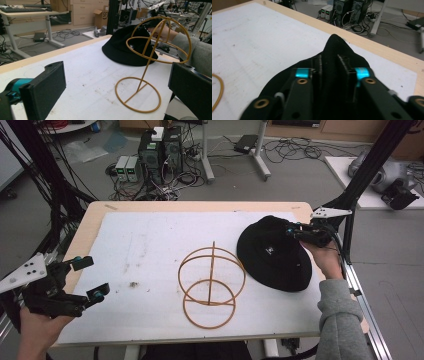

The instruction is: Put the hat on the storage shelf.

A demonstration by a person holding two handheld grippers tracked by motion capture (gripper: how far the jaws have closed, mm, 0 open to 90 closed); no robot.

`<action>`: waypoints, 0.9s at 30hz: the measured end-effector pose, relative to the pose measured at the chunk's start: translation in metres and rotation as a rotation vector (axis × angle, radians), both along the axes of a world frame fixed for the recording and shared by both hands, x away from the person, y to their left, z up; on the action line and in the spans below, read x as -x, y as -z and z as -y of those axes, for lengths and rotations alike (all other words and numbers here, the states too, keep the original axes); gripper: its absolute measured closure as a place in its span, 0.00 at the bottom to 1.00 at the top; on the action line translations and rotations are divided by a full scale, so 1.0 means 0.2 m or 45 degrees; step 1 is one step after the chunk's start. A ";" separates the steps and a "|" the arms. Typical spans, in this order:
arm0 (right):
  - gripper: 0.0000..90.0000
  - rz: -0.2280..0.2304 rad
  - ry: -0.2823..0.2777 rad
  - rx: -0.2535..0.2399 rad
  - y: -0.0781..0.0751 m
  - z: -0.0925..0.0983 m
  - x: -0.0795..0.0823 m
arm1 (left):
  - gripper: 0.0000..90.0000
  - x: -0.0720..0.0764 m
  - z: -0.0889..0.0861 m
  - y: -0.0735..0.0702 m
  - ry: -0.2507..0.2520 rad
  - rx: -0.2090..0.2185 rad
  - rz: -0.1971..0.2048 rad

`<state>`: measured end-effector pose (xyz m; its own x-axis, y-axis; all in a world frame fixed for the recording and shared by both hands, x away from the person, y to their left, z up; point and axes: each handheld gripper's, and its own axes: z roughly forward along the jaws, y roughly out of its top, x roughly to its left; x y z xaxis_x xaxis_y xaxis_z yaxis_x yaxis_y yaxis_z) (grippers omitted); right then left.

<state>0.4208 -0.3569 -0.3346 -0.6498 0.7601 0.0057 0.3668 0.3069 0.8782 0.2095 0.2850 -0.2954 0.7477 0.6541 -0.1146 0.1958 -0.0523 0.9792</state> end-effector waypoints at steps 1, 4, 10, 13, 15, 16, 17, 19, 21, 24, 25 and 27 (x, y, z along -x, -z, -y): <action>0.85 0.000 0.000 0.000 0.00 0.00 0.00 | 0.02 0.00 0.00 0.00 0.000 -0.001 -0.002; 0.90 0.001 -0.005 0.017 0.00 -0.01 0.00 | 0.02 0.00 0.00 0.00 0.001 -0.006 -0.001; 0.91 0.001 -0.009 0.017 0.00 -0.01 0.00 | 0.02 0.00 0.00 0.00 0.001 -0.003 -0.001; 0.91 -0.001 -0.010 0.017 0.00 -0.01 0.01 | 0.02 0.00 0.00 0.00 0.001 -0.004 -0.001; 0.92 0.005 -0.023 0.018 -0.01 -0.01 0.01 | 0.02 0.00 0.01 0.00 -0.001 -0.003 0.002; 0.92 0.004 -0.031 0.013 -0.01 -0.02 0.01 | 0.02 0.00 0.00 0.00 -0.005 -0.003 0.008; 0.92 0.004 -0.031 0.013 -0.01 -0.02 0.01 | 0.02 0.00 0.00 0.00 0.000 0.000 0.009; 0.93 0.003 -0.037 0.002 -0.02 -0.02 0.02 | 0.02 0.00 0.00 0.00 -0.002 -0.001 0.009; 0.93 0.011 -0.049 0.001 -0.03 -0.02 0.03 | 0.02 0.00 0.00 0.00 -0.004 0.006 0.004; 0.93 0.010 -0.052 -0.010 -0.04 -0.02 0.04 | 0.02 0.00 0.00 0.00 -0.002 0.001 -0.002; 0.93 0.012 -0.059 -0.018 -0.06 -0.02 0.05 | 0.02 0.00 0.01 0.00 0.001 0.000 -0.002; 0.93 0.023 -0.064 -0.018 -0.08 -0.02 0.07 | 0.02 0.00 0.02 0.00 0.006 -0.002 0.001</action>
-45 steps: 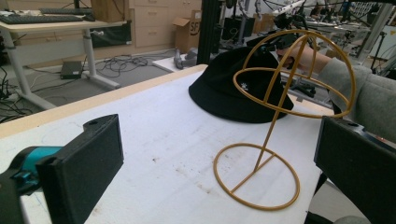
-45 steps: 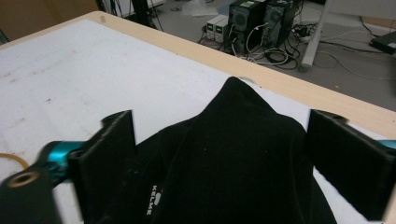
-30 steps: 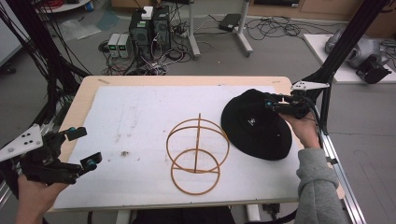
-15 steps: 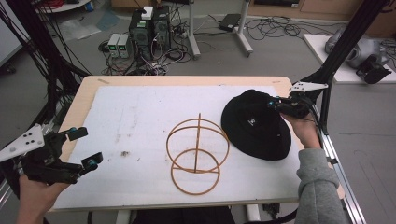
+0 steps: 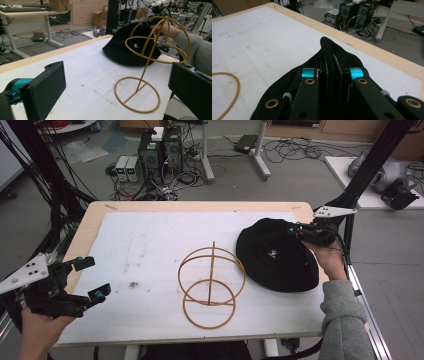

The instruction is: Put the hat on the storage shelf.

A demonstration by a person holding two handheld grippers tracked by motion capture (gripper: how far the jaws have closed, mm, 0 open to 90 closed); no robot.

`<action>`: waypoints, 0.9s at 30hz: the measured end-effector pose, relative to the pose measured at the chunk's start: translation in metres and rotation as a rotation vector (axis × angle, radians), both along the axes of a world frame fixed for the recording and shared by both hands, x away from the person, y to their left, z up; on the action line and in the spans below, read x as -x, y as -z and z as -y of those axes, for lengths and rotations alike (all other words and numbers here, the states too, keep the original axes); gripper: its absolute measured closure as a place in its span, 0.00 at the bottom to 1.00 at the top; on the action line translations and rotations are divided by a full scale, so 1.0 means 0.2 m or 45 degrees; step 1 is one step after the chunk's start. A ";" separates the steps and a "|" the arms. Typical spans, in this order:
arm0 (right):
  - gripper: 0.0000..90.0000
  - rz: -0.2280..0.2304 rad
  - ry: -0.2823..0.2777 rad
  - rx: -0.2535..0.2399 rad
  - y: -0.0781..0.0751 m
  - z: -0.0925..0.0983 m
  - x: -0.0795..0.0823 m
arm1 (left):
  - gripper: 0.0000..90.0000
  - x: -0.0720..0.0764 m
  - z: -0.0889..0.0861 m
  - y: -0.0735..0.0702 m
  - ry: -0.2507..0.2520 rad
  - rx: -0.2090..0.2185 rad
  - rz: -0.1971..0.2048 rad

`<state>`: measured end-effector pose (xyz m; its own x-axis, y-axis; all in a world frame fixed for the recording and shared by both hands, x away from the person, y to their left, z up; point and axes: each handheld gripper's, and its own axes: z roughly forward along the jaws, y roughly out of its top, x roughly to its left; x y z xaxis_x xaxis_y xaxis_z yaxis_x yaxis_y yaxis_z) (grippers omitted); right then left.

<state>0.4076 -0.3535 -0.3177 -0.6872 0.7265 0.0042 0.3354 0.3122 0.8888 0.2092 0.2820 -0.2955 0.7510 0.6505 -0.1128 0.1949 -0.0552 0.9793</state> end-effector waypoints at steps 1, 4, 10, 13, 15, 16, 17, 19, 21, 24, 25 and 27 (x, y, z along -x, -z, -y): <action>0.93 0.001 -0.004 -0.007 -0.01 0.00 0.01 | 0.02 0.00 0.00 0.00 0.001 0.002 -0.001; 0.93 0.011 -0.012 -0.016 -0.05 0.00 0.03 | 0.02 0.00 0.00 0.00 0.001 0.003 -0.001; 0.93 0.075 -0.060 -0.054 -0.21 0.01 0.08 | 0.02 0.00 0.00 0.01 -0.009 0.007 -0.011; 0.93 0.091 -0.085 -0.052 -0.28 0.00 0.11 | 0.02 0.00 0.01 0.01 -0.006 0.003 -0.020; 0.93 0.098 -0.096 -0.050 -0.30 0.00 0.12 | 0.02 0.00 0.01 0.01 -0.005 0.002 -0.019; 0.93 0.099 -0.108 -0.051 -0.32 0.00 0.13 | 0.02 0.00 0.01 0.01 -0.004 0.004 -0.018; 0.93 0.110 -0.119 -0.045 -0.37 0.00 0.15 | 0.02 0.00 0.01 0.01 -0.004 0.007 -0.017; 0.93 0.122 -0.131 -0.041 -0.42 0.00 0.17 | 0.02 0.00 0.01 0.01 -0.004 0.007 -0.014; 0.93 0.142 -0.140 -0.040 -0.46 0.00 0.19 | 0.02 0.01 0.01 0.01 -0.005 0.005 -0.012; 0.93 0.168 -0.154 -0.038 -0.53 -0.01 0.23 | 0.02 0.01 0.01 0.00 0.000 0.005 -0.008; 0.93 0.175 -0.159 -0.040 -0.55 -0.01 0.24 | 0.02 0.01 0.02 0.00 0.000 0.006 -0.009; 0.93 0.183 -0.164 -0.045 -0.60 -0.02 0.26 | 0.02 0.01 0.02 0.00 -0.001 0.005 -0.010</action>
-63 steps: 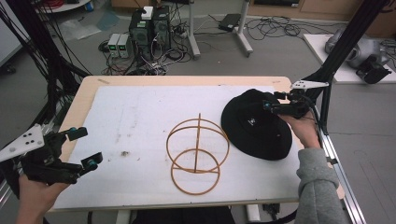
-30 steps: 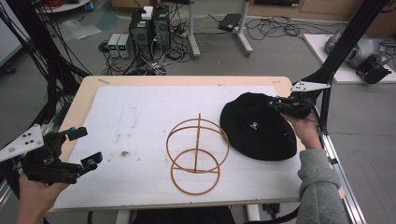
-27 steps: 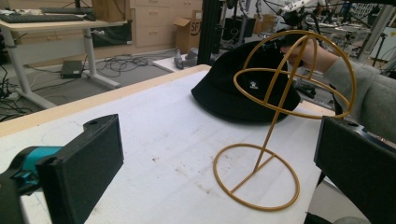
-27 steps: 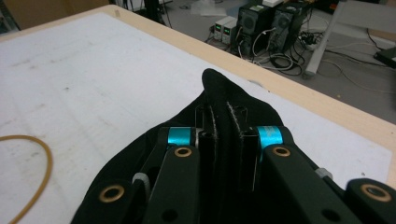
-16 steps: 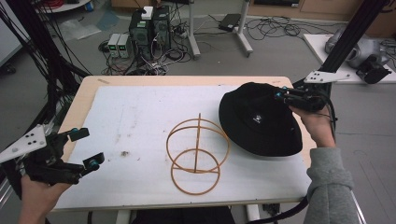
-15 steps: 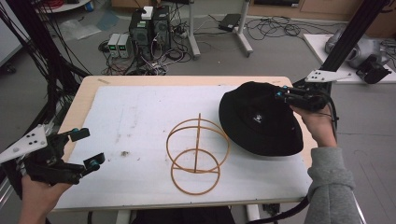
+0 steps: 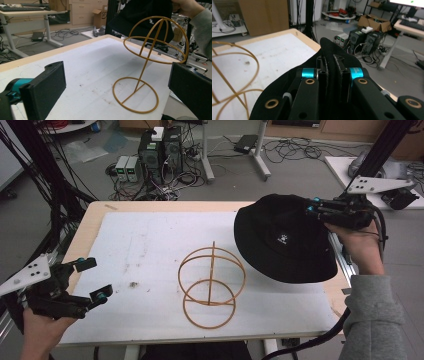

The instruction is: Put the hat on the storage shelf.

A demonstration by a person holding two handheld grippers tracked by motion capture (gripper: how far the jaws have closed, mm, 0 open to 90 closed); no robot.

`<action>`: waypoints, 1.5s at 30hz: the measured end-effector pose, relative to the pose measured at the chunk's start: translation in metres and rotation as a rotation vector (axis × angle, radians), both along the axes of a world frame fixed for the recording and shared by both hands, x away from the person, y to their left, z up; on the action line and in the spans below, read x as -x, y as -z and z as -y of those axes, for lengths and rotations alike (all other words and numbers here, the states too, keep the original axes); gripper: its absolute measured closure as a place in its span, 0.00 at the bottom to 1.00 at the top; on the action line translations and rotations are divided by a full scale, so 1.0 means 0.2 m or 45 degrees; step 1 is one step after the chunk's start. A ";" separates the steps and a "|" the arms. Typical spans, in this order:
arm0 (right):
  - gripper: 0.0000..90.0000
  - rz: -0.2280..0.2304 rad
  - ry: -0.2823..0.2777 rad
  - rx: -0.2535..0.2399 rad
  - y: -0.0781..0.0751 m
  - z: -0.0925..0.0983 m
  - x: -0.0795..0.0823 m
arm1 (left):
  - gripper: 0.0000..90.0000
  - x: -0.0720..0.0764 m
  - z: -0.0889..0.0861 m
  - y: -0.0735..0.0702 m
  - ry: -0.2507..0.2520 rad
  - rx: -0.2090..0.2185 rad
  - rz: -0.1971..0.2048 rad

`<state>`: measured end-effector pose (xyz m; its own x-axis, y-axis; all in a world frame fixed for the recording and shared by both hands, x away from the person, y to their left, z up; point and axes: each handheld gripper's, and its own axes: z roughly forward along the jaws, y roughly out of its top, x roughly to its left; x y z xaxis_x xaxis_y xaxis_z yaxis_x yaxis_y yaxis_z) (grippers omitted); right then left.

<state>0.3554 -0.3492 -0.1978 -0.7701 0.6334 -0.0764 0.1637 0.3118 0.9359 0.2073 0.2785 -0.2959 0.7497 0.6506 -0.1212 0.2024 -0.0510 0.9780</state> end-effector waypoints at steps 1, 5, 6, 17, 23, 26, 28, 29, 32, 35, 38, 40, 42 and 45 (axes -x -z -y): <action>0.93 0.000 0.000 0.000 0.00 0.00 0.00 | 0.02 0.00 0.00 0.00 0.002 -0.001 0.002; 0.93 0.026 -0.019 -0.006 -0.08 -0.02 0.03 | 0.02 0.00 0.02 0.00 0.030 0.021 -0.006; 0.93 0.023 -0.015 -0.003 -0.12 -0.03 0.04 | 0.02 0.00 0.03 0.00 0.030 -0.003 -0.002; 0.93 0.088 -0.100 -0.024 -0.36 -0.11 0.14 | 0.02 0.01 0.03 -0.02 0.047 0.011 0.014; 0.93 0.111 -0.164 -0.034 -0.48 -0.17 0.20 | 0.02 0.02 0.03 -0.03 0.068 0.040 0.014; 0.93 0.129 -0.214 -0.047 -0.52 -0.20 0.23 | 0.02 0.03 0.04 -0.04 0.074 0.027 0.027; 0.93 0.132 -0.234 -0.053 -0.53 -0.22 0.24 | 0.02 0.03 0.05 -0.04 0.075 0.026 0.029; 0.93 0.134 -0.259 -0.059 -0.54 -0.23 0.25 | 0.02 0.03 0.05 -0.04 0.072 0.027 0.030; 0.93 0.142 -0.344 -0.058 -0.55 -0.31 0.28 | 0.02 0.03 0.05 -0.04 0.066 0.024 0.027; 0.93 0.142 -0.378 -0.044 -0.55 -0.35 0.29 | 0.02 0.04 0.04 -0.04 0.062 0.025 0.034; 0.93 0.134 -0.439 -0.026 -0.52 -0.44 0.32 | 0.02 0.05 0.03 -0.05 0.060 0.030 0.044; 0.93 0.135 -0.455 -0.017 -0.52 -0.46 0.32 | 0.02 0.05 0.03 -0.06 0.056 0.031 0.046; 0.93 0.138 -0.485 -0.006 -0.50 -0.50 0.34 | 0.02 0.05 0.02 -0.05 0.053 0.033 0.045; 0.93 0.142 -0.537 0.000 -0.47 -0.56 0.36 | 0.02 0.05 0.02 -0.05 0.050 0.033 0.043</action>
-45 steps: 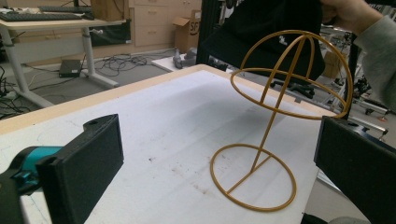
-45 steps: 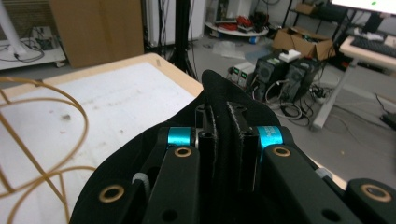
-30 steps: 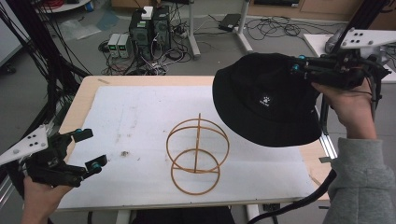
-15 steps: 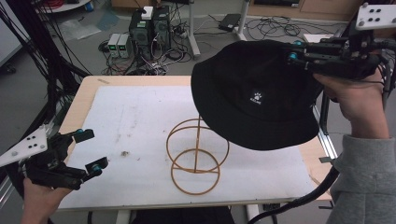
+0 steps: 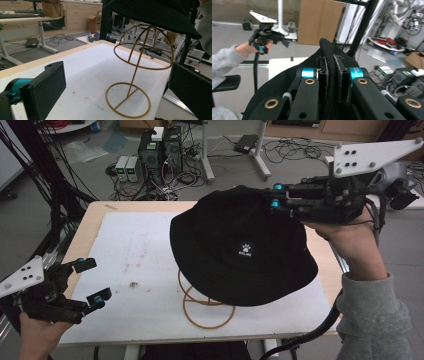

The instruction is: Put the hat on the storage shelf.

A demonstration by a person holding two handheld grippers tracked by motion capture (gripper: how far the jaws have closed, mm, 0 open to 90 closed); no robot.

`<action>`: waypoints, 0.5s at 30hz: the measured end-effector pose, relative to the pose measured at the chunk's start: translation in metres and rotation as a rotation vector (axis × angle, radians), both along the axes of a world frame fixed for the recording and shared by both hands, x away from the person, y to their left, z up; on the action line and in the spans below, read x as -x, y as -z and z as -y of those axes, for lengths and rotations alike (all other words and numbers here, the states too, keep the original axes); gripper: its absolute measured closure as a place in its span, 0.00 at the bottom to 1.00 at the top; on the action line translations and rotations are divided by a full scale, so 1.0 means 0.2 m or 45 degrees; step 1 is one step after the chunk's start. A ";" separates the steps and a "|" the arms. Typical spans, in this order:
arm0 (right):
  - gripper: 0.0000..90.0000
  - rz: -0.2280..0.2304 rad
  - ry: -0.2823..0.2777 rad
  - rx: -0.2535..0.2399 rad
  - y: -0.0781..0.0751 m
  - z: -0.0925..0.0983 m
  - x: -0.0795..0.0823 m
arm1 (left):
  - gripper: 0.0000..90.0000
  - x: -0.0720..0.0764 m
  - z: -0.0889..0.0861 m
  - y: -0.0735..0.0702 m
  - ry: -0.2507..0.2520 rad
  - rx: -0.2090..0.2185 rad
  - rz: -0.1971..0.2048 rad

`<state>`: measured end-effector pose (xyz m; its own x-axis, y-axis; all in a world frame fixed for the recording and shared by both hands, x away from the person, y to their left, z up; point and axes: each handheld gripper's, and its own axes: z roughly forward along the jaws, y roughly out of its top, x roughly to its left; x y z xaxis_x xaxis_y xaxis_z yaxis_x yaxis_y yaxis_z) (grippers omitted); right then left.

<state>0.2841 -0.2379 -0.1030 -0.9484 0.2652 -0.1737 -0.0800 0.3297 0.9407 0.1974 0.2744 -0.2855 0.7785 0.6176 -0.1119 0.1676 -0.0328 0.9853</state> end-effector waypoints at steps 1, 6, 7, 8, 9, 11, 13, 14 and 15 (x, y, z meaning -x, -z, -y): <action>0.93 -0.003 -0.002 -0.002 0.00 -0.01 0.00 | 0.02 0.00 0.00 0.00 0.000 -0.002 0.000; 0.93 -0.023 -0.004 0.001 0.07 -0.08 0.03 | 0.02 0.00 -0.01 0.00 -0.006 -0.001 -0.003; 0.93 -0.025 0.002 0.000 0.08 -0.09 0.04 | 0.02 0.00 -0.01 0.00 -0.006 -0.001 -0.003; 0.93 -0.030 0.007 0.002 0.10 -0.11 0.04 | 0.02 0.00 -0.01 0.00 -0.007 -0.003 -0.003; 0.93 -0.039 0.011 0.008 0.11 -0.12 0.05 | 0.02 0.00 -0.01 0.01 -0.011 -0.002 -0.004; 0.93 -0.041 0.011 0.015 0.12 -0.13 0.05 | 0.02 0.00 -0.01 0.01 -0.012 0.001 -0.006; 0.93 -0.044 -0.006 0.042 0.16 -0.17 0.06 | 0.02 0.01 -0.02 0.00 -0.015 0.007 0.000; 0.93 -0.047 -0.012 0.047 0.17 -0.18 0.06 | 0.02 0.01 -0.02 -0.01 -0.014 0.008 0.003; 0.93 -0.047 -0.012 0.047 0.17 -0.18 0.06 | 0.02 0.01 -0.02 -0.01 -0.014 0.008 0.003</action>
